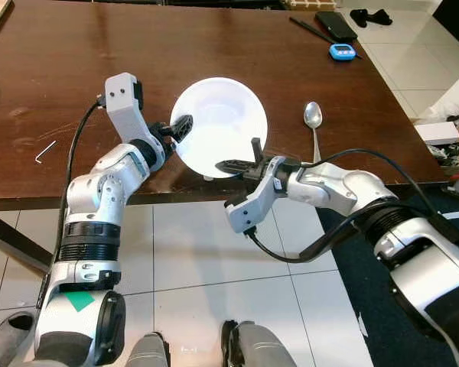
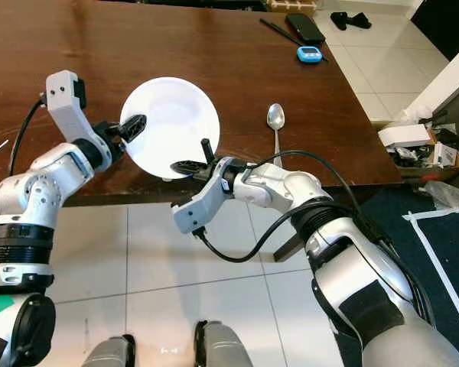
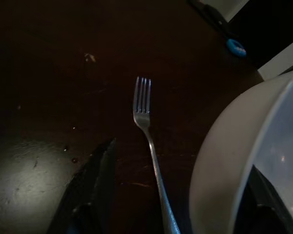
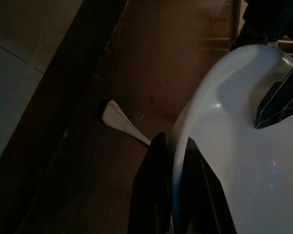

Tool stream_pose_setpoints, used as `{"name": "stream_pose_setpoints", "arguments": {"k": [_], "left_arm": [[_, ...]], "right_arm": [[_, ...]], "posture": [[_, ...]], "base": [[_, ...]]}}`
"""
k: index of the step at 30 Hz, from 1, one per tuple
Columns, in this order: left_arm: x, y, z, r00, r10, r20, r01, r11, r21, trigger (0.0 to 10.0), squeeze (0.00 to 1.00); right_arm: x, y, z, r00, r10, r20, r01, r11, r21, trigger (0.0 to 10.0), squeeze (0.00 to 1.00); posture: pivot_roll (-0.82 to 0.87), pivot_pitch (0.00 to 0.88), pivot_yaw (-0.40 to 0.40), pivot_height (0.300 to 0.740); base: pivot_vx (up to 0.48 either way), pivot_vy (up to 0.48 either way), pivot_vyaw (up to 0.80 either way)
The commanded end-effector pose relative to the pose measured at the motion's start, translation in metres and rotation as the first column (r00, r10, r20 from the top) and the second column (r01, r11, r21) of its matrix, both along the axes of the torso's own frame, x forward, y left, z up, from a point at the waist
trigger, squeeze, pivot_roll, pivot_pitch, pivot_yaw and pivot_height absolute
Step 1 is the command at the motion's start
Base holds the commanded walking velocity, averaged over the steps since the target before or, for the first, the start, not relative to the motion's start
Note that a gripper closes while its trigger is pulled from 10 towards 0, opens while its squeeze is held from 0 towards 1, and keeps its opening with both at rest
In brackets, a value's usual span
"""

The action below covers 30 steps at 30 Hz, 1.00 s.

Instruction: Setting the table

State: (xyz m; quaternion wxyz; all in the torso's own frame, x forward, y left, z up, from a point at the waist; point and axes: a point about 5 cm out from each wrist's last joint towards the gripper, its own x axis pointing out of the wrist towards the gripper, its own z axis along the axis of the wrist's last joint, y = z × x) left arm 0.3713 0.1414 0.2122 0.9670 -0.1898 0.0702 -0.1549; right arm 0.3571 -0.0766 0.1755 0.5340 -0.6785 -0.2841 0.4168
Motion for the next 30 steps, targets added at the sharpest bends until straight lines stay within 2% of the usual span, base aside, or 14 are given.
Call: {"name": "stream_pose_setpoints", "arguments": {"k": [1,5,10,16,21,22,23,24,25,30], "left_arm": [[0.000,0.007,-0.006,0.999,0.041,-0.015,-0.041,0.999,0.022,0.0,0.00],[-0.001,0.005,-0.005,0.999,0.041,-0.007,-0.040,0.999,0.018,0.0,0.00],[-0.002,0.003,-0.006,0.999,0.039,-0.005,-0.039,0.999,0.016,0.0,0.00],[-0.002,0.006,-0.005,0.998,0.058,0.005,-0.058,0.997,0.050,0.0,0.00],[0.000,0.009,-0.003,0.996,0.084,0.020,-0.085,0.992,0.089,0.0,0.00],[0.000,0.010,-0.003,0.996,0.087,0.022,-0.089,0.992,0.092,0.0,0.00],[0.000,0.010,-0.002,0.996,0.089,0.024,-0.091,0.991,0.094,0.0,0.00],[0.000,0.010,-0.002,0.996,0.089,0.024,-0.091,0.991,0.094,0.0,0.00],[0.000,0.010,-0.001,0.995,0.093,0.031,-0.096,0.991,0.098,0.0,0.00],[0.001,0.011,0.001,0.994,0.100,0.037,-0.104,0.989,0.102,0.0,0.00]], "right_arm": [[-0.001,0.001,0.001,1.000,0.026,0.015,-0.026,1.000,0.002,10.0,0.00],[0.001,0.000,0.001,1.000,-0.004,-0.009,0.005,1.000,0.031,10.0,0.00],[0.002,0.000,0.002,1.000,0.001,0.024,-0.002,1.000,0.025,10.0,0.00],[0.004,0.000,0.003,1.000,-0.015,0.026,0.014,0.999,0.036,10.0,0.00],[0.009,-0.002,0.005,0.997,-0.068,-0.024,0.070,0.994,0.087,10.0,0.00],[0.009,-0.002,0.005,0.996,-0.072,-0.045,0.077,0.992,0.102,10.0,0.06],[0.009,-0.002,0.006,0.996,-0.074,-0.054,0.080,0.990,0.114,10.0,0.42],[0.009,-0.002,0.006,0.996,-0.074,-0.054,0.080,0.990,0.114,10.0,0.42],[0.011,-0.003,0.009,0.991,-0.094,-0.090,0.107,0.983,0.149,10.0,1.00],[0.012,-0.004,0.011,0.990,-0.102,-0.094,0.116,0.980,0.162,10.0,1.00]], "posture": [[0.03,0.100,-0.049,0.740],[0.03,0.099,-0.050,0.740],[0.03,0.097,-0.051,0.740],[0.03,0.098,-0.052,0.740],[0.03,0.100,-0.053,0.740],[0.03,0.100,-0.053,0.740],[0.03,0.100,-0.053,0.740],[0.03,0.100,-0.053,0.740],[0.04,0.099,-0.054,0.740],[0.03,0.098,-0.051,0.740]], "base": [[0.000,0.000,0.00],[0.000,0.000,0.00],[0.000,0.000,0.00],[0.000,0.000,0.00],[0.000,0.000,0.00],[0.000,0.000,0.00],[0.000,0.000,0.00],[0.000,0.000,0.00],[0.000,0.000,0.00],[0.000,0.000,0.00]]}}
